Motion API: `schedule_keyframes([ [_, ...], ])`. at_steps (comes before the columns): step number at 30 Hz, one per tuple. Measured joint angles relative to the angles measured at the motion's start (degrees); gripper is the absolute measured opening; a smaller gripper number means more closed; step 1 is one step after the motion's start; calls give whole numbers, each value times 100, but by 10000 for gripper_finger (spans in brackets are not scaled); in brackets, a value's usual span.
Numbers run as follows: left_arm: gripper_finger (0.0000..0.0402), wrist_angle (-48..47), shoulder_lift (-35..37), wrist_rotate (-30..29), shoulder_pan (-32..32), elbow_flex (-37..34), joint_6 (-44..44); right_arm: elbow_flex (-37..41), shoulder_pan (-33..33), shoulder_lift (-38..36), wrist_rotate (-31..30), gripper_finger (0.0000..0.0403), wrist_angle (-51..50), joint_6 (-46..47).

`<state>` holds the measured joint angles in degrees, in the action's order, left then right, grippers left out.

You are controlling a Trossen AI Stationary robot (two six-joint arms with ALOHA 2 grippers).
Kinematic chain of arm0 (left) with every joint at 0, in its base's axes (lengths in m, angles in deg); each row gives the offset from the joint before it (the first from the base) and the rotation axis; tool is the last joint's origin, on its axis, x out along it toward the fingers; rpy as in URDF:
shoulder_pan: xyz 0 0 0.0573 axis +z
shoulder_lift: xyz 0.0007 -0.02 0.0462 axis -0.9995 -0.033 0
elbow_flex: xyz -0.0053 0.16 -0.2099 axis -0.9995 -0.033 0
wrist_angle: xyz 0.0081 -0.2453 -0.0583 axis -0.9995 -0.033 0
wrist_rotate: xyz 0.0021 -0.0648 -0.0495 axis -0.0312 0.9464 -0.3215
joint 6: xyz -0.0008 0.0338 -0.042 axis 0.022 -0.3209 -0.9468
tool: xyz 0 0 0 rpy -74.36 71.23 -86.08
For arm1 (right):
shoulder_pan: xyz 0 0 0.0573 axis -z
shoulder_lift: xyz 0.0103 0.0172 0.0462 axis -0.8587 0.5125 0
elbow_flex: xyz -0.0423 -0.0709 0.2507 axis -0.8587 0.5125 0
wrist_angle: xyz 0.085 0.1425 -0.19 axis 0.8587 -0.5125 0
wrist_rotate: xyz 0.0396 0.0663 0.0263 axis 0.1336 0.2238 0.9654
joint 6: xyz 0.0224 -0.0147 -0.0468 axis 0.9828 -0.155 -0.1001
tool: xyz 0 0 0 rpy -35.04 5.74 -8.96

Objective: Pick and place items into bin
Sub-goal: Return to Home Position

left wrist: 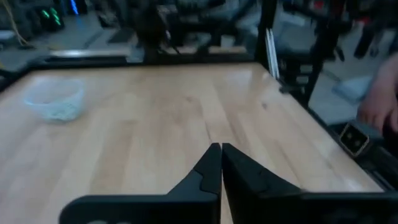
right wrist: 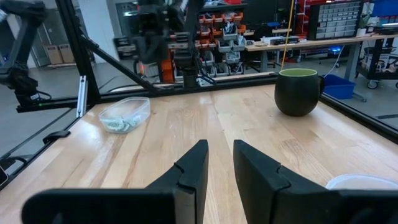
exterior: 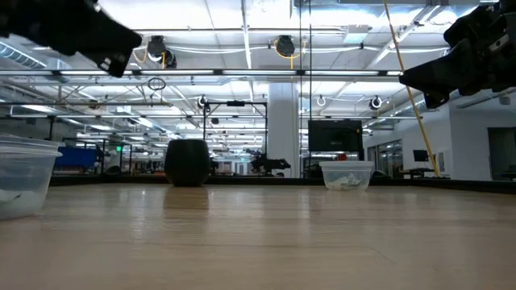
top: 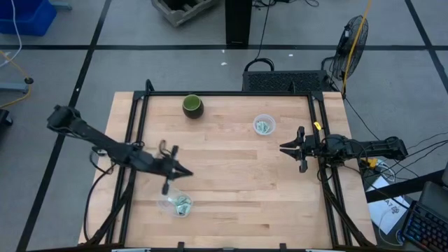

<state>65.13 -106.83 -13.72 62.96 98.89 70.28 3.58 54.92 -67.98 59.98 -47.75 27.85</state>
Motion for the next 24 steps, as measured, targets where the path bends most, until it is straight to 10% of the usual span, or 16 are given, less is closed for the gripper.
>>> schedule_keyframes([
  [8, 22, 154, 2189, 104, 204, -1176, -146, 2, 0, 2, 0, 68, 1, -1],
  [24, 12, -1706, 4454, 1082, 225, -1363, 552, 2, 0, 4, 0, 68, 0, 0],
])
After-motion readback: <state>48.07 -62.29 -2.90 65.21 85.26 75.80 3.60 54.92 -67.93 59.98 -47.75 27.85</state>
